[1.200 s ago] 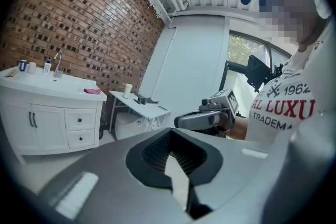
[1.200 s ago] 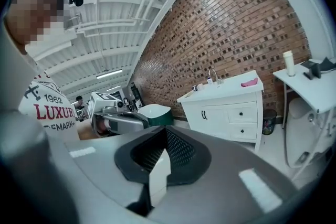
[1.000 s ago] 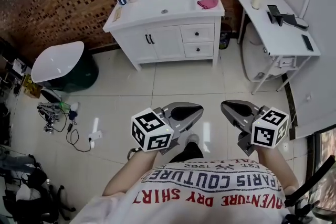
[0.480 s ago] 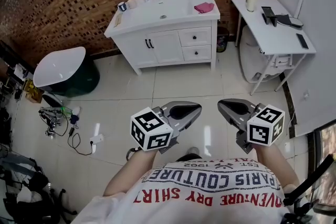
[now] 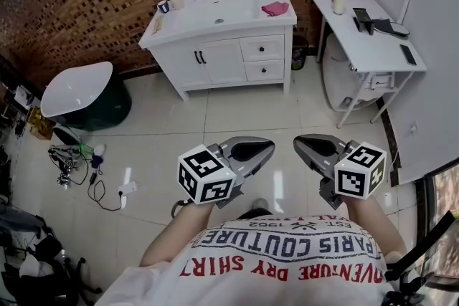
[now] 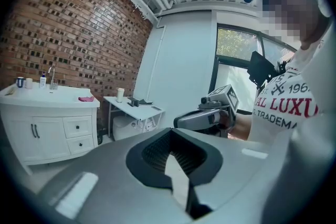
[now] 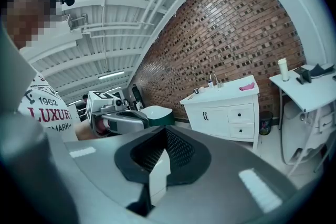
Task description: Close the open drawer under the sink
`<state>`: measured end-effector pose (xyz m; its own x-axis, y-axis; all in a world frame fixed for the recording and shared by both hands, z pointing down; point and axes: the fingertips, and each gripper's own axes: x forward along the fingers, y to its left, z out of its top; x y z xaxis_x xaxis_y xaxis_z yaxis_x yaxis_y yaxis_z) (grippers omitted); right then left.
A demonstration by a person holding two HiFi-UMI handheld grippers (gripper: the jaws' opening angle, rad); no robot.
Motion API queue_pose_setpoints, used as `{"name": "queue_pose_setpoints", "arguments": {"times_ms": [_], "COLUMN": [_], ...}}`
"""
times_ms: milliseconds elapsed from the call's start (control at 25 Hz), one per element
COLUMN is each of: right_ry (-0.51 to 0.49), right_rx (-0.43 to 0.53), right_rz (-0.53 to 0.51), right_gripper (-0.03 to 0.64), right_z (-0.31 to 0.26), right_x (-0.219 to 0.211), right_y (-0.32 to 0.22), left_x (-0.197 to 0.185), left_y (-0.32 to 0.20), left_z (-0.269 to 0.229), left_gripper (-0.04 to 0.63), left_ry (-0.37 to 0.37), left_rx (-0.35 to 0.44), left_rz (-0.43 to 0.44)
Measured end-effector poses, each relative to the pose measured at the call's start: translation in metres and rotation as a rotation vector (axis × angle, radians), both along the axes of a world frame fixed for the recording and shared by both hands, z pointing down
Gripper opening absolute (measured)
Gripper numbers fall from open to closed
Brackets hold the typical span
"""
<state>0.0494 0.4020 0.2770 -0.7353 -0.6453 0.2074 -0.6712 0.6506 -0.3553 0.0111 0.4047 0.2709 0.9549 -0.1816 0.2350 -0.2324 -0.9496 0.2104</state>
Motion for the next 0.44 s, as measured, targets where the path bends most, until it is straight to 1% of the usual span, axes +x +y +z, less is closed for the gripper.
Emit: {"name": "queue_pose_setpoints", "arguments": {"times_ms": [440], "right_ry": [-0.002], "right_rx": [0.004], "right_rz": [-0.021], "right_gripper": [0.006], "right_z": [0.003], "right_x": [-0.009], "right_y": [0.012], "left_x": [-0.007], "left_y": [0.011], "left_z": [0.004], "left_gripper": [-0.006], "left_ry": [-0.001], "left_rx": [0.003], "left_rz": [-0.004]}}
